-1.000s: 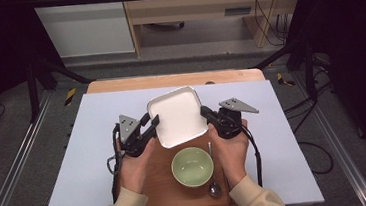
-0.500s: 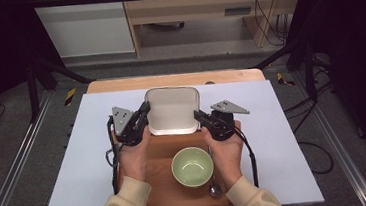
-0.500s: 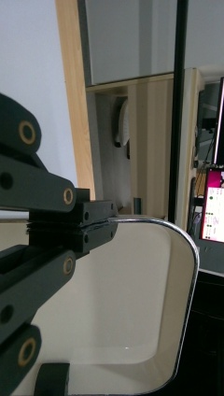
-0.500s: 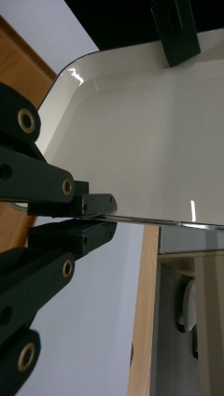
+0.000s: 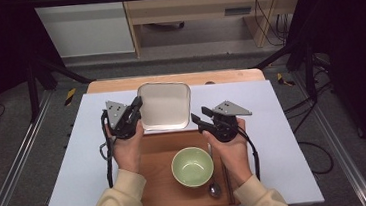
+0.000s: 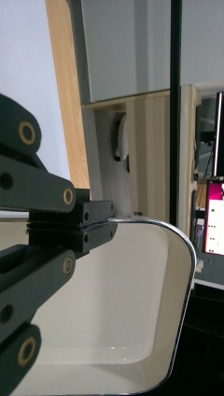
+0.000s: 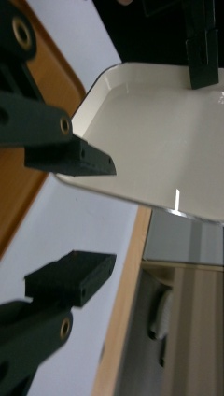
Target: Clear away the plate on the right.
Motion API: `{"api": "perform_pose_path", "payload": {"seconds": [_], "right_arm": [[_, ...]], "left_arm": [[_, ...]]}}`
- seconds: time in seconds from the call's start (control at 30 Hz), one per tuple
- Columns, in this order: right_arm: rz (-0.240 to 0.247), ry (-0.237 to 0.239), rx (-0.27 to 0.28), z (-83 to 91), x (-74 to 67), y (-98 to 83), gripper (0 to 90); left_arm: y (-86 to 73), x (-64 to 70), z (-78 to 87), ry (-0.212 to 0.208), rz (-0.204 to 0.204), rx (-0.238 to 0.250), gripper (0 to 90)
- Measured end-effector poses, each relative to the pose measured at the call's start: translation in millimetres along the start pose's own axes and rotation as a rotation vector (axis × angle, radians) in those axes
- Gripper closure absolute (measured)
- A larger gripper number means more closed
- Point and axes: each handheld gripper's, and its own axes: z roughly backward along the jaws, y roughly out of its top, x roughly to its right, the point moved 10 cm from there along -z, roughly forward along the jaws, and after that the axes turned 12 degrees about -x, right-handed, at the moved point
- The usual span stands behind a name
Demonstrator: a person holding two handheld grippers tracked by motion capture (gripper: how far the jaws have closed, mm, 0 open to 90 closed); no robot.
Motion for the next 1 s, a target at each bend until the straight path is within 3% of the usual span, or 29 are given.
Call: {"api": "perform_pose_path", "payload": {"seconds": [0.13, 0.3, 0.47, 0.57, 0.73, 1.0], "right_arm": [[0.006, -0.037, 0.002, 5.7, 15.3, -3.9, 29.7], [-0.007, -0.068, 0.007, 10.5, 33.9, -10.5, 22.6], [0.012, -0.102, 0.011, 19.0, 47.3, -18.4, 16.2], [0.033, -0.149, 0.033, 30.0, 59.1, -22.5, 15.2], [0.041, -0.184, 0.062, 50.9, 79.8, -30.0, 12.2], [-0.026, -0.289, 0.059, 80.9, 117.6, -54.0, 15.1]], "left_arm": [[-2.2, -10.8, 0.0, 0.007, 0.022, -0.010, 89.1], [-5.1, -17.6, 1.6, 0.009, 0.021, -0.029, 89.1], [-10.9, -25.7, 6.1, 0.013, 0.026, -0.047, 89.1], [-15.0, -34.1, 10.9, 0.025, 0.031, -0.055, 89.1], [-22.1, -49.8, 19.2, 0.050, 0.035, -0.074, 89.1], [-38.9, -61.9, 34.3, 0.056, 0.046, -0.118, 89.1]]}}
